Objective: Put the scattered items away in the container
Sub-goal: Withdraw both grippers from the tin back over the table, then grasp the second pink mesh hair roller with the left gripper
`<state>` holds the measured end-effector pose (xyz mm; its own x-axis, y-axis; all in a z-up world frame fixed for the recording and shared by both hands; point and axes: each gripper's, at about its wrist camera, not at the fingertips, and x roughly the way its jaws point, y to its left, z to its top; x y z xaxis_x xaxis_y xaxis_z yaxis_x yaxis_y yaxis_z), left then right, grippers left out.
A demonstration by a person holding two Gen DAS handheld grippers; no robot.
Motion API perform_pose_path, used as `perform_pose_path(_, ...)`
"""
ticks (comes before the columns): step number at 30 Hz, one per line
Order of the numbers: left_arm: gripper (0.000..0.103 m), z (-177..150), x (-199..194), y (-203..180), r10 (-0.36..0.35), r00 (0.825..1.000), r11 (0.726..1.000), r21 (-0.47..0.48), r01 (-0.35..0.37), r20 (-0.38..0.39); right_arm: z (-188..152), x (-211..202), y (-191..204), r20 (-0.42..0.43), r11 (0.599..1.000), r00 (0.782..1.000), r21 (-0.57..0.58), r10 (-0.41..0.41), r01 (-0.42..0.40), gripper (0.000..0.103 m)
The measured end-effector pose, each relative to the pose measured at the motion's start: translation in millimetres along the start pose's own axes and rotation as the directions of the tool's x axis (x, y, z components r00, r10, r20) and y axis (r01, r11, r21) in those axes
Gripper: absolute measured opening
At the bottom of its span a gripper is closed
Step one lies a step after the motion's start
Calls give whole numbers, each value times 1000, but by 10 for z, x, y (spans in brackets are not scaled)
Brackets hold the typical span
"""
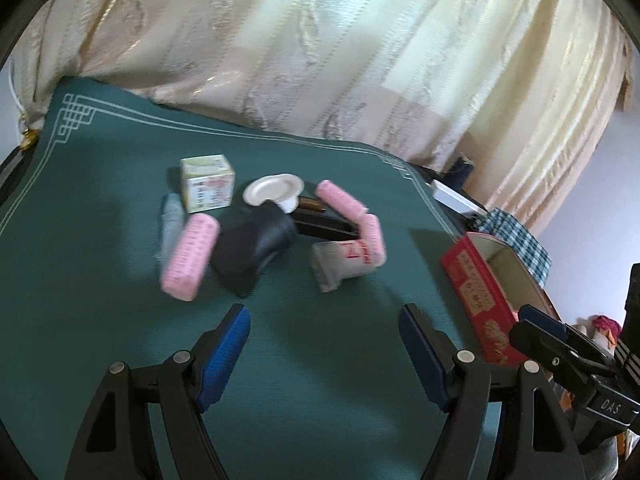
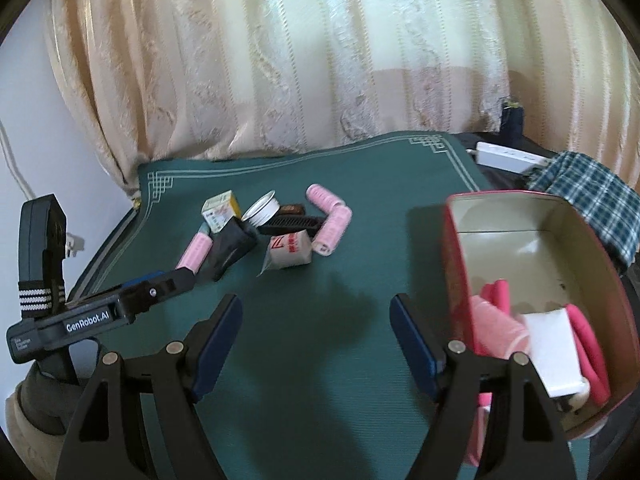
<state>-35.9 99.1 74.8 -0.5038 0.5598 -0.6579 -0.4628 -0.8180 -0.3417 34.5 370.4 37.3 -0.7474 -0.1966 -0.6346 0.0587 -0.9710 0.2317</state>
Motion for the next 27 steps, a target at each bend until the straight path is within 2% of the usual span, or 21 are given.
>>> perform_pose_path(16,78,201,217,466,121,993,993,1,-121,-13,-39,342,95,-72,1000,997,-6,15,-15,80)
perform_pose_path(27,78,366,486,642,166,985,986,14,-166,-40,-48,498,51,-100,1000,995,7,18,-17,80)
